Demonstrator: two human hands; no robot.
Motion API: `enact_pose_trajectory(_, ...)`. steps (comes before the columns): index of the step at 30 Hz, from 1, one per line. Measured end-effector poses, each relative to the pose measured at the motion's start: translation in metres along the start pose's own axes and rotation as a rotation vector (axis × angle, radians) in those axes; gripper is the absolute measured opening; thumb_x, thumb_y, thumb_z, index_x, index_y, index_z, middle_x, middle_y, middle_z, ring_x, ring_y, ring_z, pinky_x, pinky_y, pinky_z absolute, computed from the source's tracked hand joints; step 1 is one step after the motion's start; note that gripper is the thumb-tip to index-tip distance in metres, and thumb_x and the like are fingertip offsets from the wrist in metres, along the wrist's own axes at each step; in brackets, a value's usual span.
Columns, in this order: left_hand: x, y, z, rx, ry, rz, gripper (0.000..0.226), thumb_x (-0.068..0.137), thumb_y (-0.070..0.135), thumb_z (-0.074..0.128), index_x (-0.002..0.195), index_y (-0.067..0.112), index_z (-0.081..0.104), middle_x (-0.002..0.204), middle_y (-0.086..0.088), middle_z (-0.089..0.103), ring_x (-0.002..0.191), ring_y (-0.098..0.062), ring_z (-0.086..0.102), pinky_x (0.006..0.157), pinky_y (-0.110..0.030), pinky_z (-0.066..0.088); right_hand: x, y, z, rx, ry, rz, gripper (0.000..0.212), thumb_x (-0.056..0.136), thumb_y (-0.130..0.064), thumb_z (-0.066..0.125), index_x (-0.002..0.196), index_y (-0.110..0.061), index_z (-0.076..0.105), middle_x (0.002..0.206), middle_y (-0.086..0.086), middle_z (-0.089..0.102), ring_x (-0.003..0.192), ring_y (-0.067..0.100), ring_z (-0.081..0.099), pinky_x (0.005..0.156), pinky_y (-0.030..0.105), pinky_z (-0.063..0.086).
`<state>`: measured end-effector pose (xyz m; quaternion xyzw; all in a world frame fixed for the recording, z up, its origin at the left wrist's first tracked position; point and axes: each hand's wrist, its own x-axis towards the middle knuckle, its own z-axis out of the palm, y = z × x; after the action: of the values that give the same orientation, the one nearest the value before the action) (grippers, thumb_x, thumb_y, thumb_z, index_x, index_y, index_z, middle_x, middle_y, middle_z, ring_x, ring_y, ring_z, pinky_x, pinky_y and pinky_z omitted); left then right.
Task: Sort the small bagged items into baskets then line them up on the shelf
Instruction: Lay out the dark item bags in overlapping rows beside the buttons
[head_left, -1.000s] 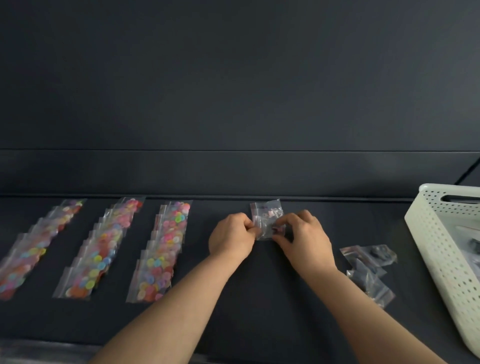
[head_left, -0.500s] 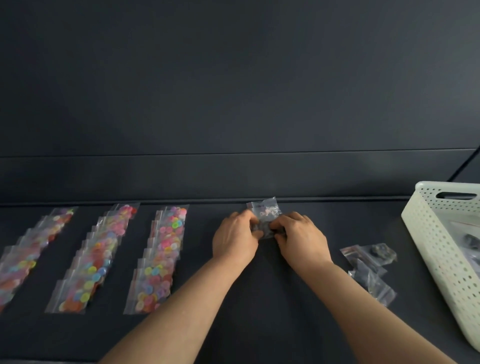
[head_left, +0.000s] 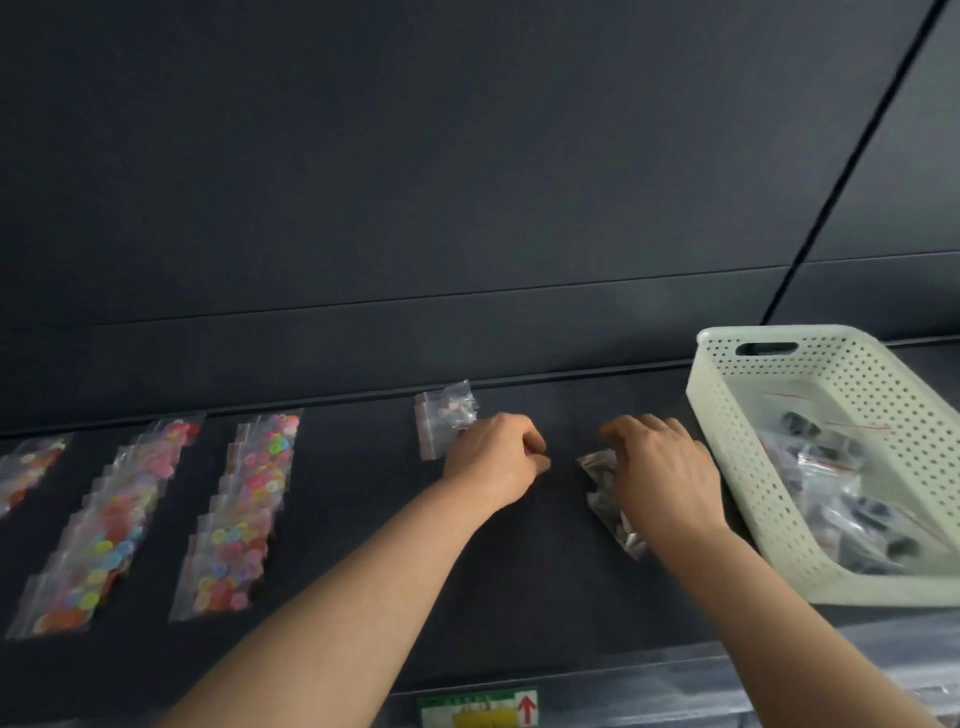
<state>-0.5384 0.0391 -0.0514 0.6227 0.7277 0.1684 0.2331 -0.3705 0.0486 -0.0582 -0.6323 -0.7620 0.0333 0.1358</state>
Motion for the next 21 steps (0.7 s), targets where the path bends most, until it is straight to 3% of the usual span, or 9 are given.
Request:
enact_pose_trajectory(4,0.001,0.025,0.014,0.142,-0.049,-0.025,0.027,0.096,0.042,0.056,0.111,0.023,0.067,0.112,0.002,0.068,0.107,-0.021,0.061,0.086,-0.034,0.049,-0.015,0.015,0.0,0.048,-0.015,-0.063,0.03,0.092,-0.024,0.052,0.121,-0.027,0.059,0.115,-0.003,0.06,0.109,0.022,0.05,0.082,0.034,0.044)
enact_pose_trajectory(9,0.004,0.05,0.028,0.125,-0.078,-0.065,0.028,0.092,0.046,0.059,0.091,0.02,0.07,0.102,0.0,0.069,0.099,-0.023,0.063,0.08,-0.032,0.052,-0.025,0.028,0.004,-0.005,-0.071,-0.069,0.032,0.092,-0.023,0.05,0.124,-0.026,0.05,0.126,-0.006,0.053,0.114,0.019,0.047,0.084,0.032,0.043)
enact_pose_trajectory(12,0.006,0.053,0.032,0.032,-0.001,-0.045,0.014,0.094,0.034,0.059,0.087,0.023,0.063,0.098,0.002,0.067,0.094,-0.021,0.061,0.079,-0.034,0.052,-0.025,0.032,0.001,0.055,-0.07,-0.066,0.039,0.091,-0.019,0.049,0.129,-0.025,0.047,0.129,-0.005,0.052,0.117,0.019,0.047,0.088,0.032,0.043)
enact_pose_trajectory(17,0.008,0.049,0.019,-0.229,0.157,-0.019,0.013,0.096,0.026,0.054,0.085,0.019,0.057,0.083,0.004,0.064,0.074,-0.015,0.057,0.059,-0.03,0.044,-0.017,0.029,-0.007,0.387,0.013,0.02,0.053,0.092,-0.019,0.054,0.142,-0.018,0.036,0.138,0.0,0.047,0.125,0.019,0.045,0.096,0.029,0.038)
enact_pose_trajectory(21,0.003,0.043,0.009,-0.446,0.179,0.013,0.016,0.097,0.021,0.052,0.081,0.021,0.052,0.087,-0.004,0.071,0.082,-0.024,0.066,0.074,-0.043,0.056,-0.002,0.016,-0.011,0.646,-0.108,0.093,0.069,0.087,-0.02,0.064,0.146,-0.015,0.03,0.144,0.0,0.042,0.132,0.017,0.041,0.106,0.029,0.034)
